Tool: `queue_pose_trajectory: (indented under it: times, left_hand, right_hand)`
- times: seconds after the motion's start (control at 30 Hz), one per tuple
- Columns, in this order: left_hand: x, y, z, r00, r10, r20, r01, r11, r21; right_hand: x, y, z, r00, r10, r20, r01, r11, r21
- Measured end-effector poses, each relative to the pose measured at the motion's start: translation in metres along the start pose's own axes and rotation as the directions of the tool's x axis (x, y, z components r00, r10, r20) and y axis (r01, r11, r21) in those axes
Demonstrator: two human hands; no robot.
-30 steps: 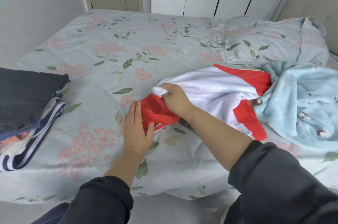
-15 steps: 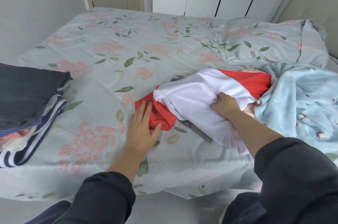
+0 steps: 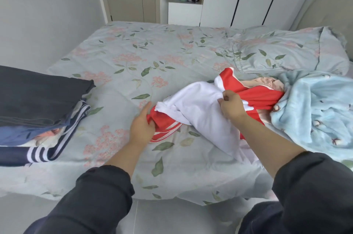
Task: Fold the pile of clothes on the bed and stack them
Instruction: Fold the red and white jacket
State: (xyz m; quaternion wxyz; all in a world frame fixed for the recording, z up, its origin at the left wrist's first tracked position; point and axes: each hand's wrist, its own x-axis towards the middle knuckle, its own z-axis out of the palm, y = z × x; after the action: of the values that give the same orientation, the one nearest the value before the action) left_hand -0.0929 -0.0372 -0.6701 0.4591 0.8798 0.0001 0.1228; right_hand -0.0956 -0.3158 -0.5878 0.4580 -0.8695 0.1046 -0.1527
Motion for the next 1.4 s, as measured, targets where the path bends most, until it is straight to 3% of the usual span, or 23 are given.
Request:
queue_pose_trajectory:
  times: [0.07, 0.17, 0.23, 0.33, 0.4, 0.47, 0.53, 0.6, 0.67, 0.73, 0.8, 0.87, 0.9, 0.93, 0.97, 1.0, 1.03, 1.07, 1.17, 1.23, 1.27, 1.33, 1.4]
  left_hand:
    - [0.008, -0.005, -0.025, 0.985, -0.127, -0.116, 0.115, 0.988, -0.108]
    - [0.020, -0.007, -0.061, 0.940, -0.335, -0.056, 0.276, 0.848, -0.452]
    - [0.028, -0.003, -0.082, 0.898, -0.438, -0.031, 0.359, 0.774, -0.522]
    - [0.025, 0.005, -0.101, 0.877, -0.480, -0.018, 0.390, 0.734, -0.556]
    - [0.017, 0.011, -0.107, 0.884, -0.468, 0.010, 0.406, 0.755, -0.516]
    - [0.008, 0.017, -0.108, 0.902, -0.428, 0.062, 0.410, 0.799, -0.440]
    - [0.000, 0.025, -0.106, 0.936, -0.338, 0.095, 0.350, 0.876, -0.333]
    - [-0.006, 0.029, -0.099, 0.960, -0.231, 0.157, 0.261, 0.942, -0.209]
    - [-0.012, 0.036, -0.088, 0.955, -0.159, 0.252, 0.177, 0.983, -0.051]
    - [-0.020, 0.046, -0.075, 0.932, -0.109, 0.345, 0.094, 0.994, 0.060]
    - [-0.026, 0.054, -0.063, 0.916, -0.019, 0.401, -0.039, 0.990, 0.136]
    - [-0.032, 0.059, -0.051, 0.889, 0.112, 0.444, -0.218, 0.956, 0.196]
    - [-0.035, 0.059, -0.045, 0.862, 0.164, 0.480, -0.300, 0.928, 0.222]
    - [-0.037, 0.060, -0.038, 0.834, 0.199, 0.515, -0.363, 0.901, 0.239]
    - [-0.039, 0.061, -0.033, 0.811, 0.223, 0.541, -0.404, 0.882, 0.242]
    - [-0.041, 0.061, -0.026, 0.792, 0.257, 0.554, -0.440, 0.870, 0.224]
    - [-0.042, 0.062, -0.021, 0.780, 0.303, 0.547, -0.473, 0.858, 0.200]
    - [-0.045, 0.063, -0.017, 0.774, 0.336, 0.537, -0.500, 0.844, 0.194]
    - [-0.047, 0.059, -0.019, 0.763, 0.305, 0.570, -0.476, 0.862, 0.175]
    - [-0.043, 0.055, -0.033, 0.762, 0.191, 0.618, -0.336, 0.933, 0.127]
    - [-0.039, 0.052, -0.044, 0.763, 0.134, 0.632, -0.272, 0.954, 0.126]
    - [-0.030, 0.044, -0.072, 0.761, 0.051, 0.647, -0.267, 0.933, 0.240]
    - [-0.022, 0.032, -0.100, 0.785, 0.025, 0.619, -0.425, 0.749, 0.509]
  right_hand:
    - [-0.010, -0.032, 0.002, 0.997, -0.070, 0.023, 0.068, 0.995, 0.077]
    - [-0.036, -0.083, 0.025, 0.966, -0.206, 0.156, 0.174, 0.965, 0.198]
    - [-0.058, -0.111, 0.051, 0.907, -0.288, 0.308, 0.223, 0.947, 0.230]
    - [-0.077, -0.122, 0.080, 0.803, -0.356, 0.479, 0.274, 0.933, 0.234]
    - [-0.077, -0.104, 0.079, 0.844, -0.368, 0.391, 0.341, 0.930, 0.137]
    - [-0.065, -0.072, 0.068, 0.907, -0.372, 0.198, 0.406, 0.898, -0.171]
    - [-0.052, -0.038, 0.052, 0.983, -0.171, 0.060, 0.180, 0.886, -0.427]
    - [-0.043, -0.008, 0.037, 0.993, 0.114, 0.042, -0.074, 0.844, -0.532]
    - [-0.043, 0.014, 0.021, 0.952, 0.260, 0.164, -0.109, 0.784, -0.611]
    - [-0.046, 0.025, 0.010, 0.947, 0.214, 0.238, -0.018, 0.778, -0.628]
    - [-0.050, 0.023, 0.005, 0.953, 0.082, 0.293, 0.087, 0.850, -0.520]
    - [-0.065, 0.010, 0.008, 0.939, 0.020, 0.343, 0.096, 0.944, -0.317]
    - [-0.075, 0.000, 0.009, 0.917, 0.038, 0.398, 0.003, 0.995, -0.100]
    - [-0.084, -0.008, 0.011, 0.863, 0.073, 0.499, -0.162, 0.977, 0.136]
    - [-0.091, -0.016, 0.012, 0.783, 0.077, 0.618, -0.321, 0.900, 0.294]
    - [-0.096, -0.021, 0.013, 0.692, 0.055, 0.720, -0.418, 0.843, 0.338]
    - [-0.097, -0.023, 0.012, 0.626, 0.044, 0.778, -0.439, 0.845, 0.305]
    - [-0.097, -0.026, 0.011, 0.627, 0.049, 0.778, -0.392, 0.883, 0.260]
    - [-0.091, -0.020, 0.004, 0.859, 0.074, 0.506, -0.159, 0.979, 0.127]
    - [-0.079, -0.002, -0.003, 0.958, 0.000, 0.288, 0.023, 0.997, -0.076]
    - [-0.075, 0.008, -0.007, 0.959, -0.043, 0.279, 0.109, 0.969, -0.223]
    - [-0.074, 0.028, -0.014, 0.902, -0.010, 0.431, 0.245, 0.833, -0.496]
    - [-0.077, 0.038, -0.017, 0.861, 0.106, 0.497, 0.321, 0.644, -0.695]
